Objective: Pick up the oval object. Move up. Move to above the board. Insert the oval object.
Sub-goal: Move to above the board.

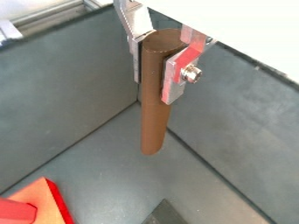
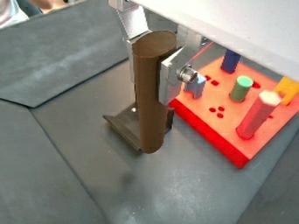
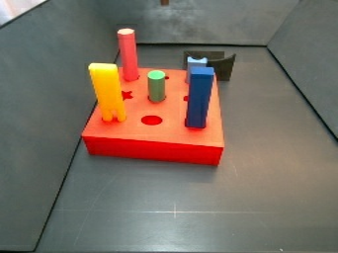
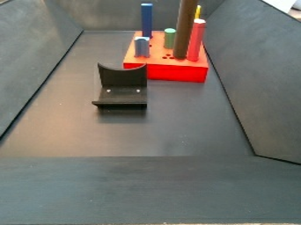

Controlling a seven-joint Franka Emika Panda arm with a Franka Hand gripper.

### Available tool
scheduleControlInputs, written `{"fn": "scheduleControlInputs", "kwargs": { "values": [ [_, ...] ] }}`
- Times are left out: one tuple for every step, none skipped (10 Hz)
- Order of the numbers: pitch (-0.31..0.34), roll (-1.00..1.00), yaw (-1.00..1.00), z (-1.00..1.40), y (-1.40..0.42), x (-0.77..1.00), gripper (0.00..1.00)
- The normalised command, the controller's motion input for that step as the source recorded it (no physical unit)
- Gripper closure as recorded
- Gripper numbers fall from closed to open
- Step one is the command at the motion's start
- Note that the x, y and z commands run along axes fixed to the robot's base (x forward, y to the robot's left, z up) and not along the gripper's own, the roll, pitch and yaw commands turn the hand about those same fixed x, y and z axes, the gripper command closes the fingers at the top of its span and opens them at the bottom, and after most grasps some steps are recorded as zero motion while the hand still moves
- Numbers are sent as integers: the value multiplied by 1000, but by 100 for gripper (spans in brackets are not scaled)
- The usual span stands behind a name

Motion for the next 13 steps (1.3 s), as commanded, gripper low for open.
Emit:
{"fn": "scheduleControlInputs", "kwargs": {
  "values": [
    [67, -118, -39, 408, 75, 9, 100],
    [67, -104, -42, 225, 56, 9, 100],
    [494, 138, -312, 34, -1000, 60, 100],
    [462, 154, -281, 30, -1000, 64, 100],
    [370, 164, -151, 35, -1000, 65, 100],
    [236, 87, -41, 35, -1000, 68, 100],
    [189, 63, -23, 35, -1000, 71, 100],
    [136, 43, -10, 39, -1000, 75, 100],
    [100, 14, -5, 41, -1000, 79, 100],
    [88, 2, 5, 42, -1000, 84, 100],
    [91, -1, 3, 45, -1000, 92, 100],
    [99, 2, 6, 45, -1000, 101, 100],
    [109, -1, 7, 47, -1000, 112, 100]
  ]
}}
